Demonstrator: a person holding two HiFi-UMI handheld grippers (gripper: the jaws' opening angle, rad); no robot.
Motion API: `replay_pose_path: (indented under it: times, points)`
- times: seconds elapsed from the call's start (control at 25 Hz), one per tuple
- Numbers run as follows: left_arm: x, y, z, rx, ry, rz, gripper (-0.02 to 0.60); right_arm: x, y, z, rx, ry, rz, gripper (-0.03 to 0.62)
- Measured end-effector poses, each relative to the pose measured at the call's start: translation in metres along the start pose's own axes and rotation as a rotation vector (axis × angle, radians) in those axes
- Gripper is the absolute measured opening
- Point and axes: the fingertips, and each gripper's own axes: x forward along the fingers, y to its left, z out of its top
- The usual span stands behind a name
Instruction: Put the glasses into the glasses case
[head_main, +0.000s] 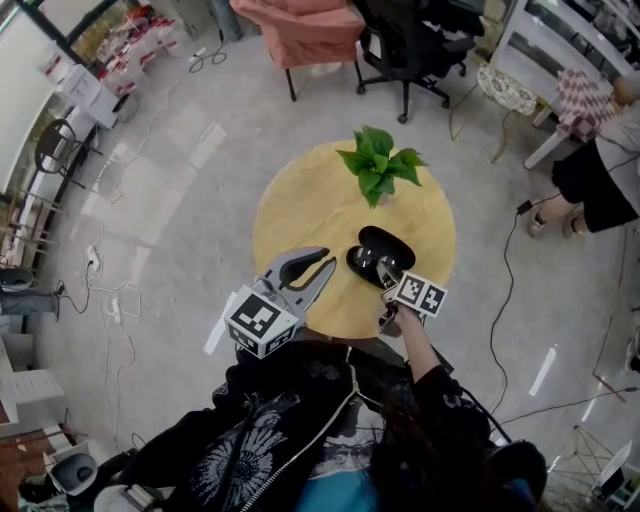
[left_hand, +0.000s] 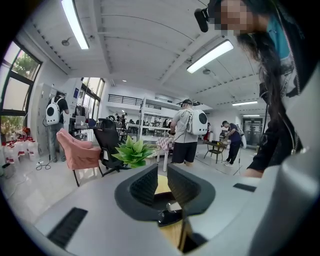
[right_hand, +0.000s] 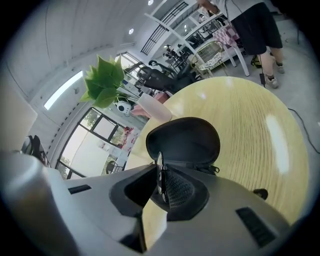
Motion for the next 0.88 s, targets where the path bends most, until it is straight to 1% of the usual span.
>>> replay_pose_path:
  times: [0.2,0.32,0.44,0.52,0.64,0.72,0.8,0.88]
  points:
    - [-0.002,0.004,0.001,0.005,0.0,0.004,0.052,0.001,-0.006,-0.005,0.012,0.015,-0.021,0.063]
    - [-0.004,0.004,0.0,0.007,0.005,0.002,0.052,0.002,-0.006,-0.007,-0.008,0.013,-0.045,0.063]
    - [-0.004,0.005,0.0,0.008,0.008,-0.003,0.052,0.002,-0.008,-0.008,-0.044,0.025,-0.09,0.066]
    - [-0.004,0.005,0.0,0.009,0.008,-0.006,0.052,0.001,-0.012,-0.011,-0.116,0.054,-0.14,0.091]
    - [-0.004,0.006,-0.001,0.007,0.01,-0.01,0.052,-0.001,-0.016,-0.017,-0.301,0.112,-0.216,0.172]
    - [-0.003,0.006,-0.003,0.006,0.013,-0.014,0.052,0.0,-0.014,-0.021,-0.4,0.145,-0.238,0.197]
    - [-0.002,0.005,-0.003,0.007,0.015,-0.023,0.052,-0.001,-0.013,-0.023,-0.432,0.155,-0.249,0.209]
    - [-0.001,0.004,-0.004,0.01,0.018,-0.034,0.052,-0.002,-0.013,-0.023,-0.421,0.149,-0.254,0.213]
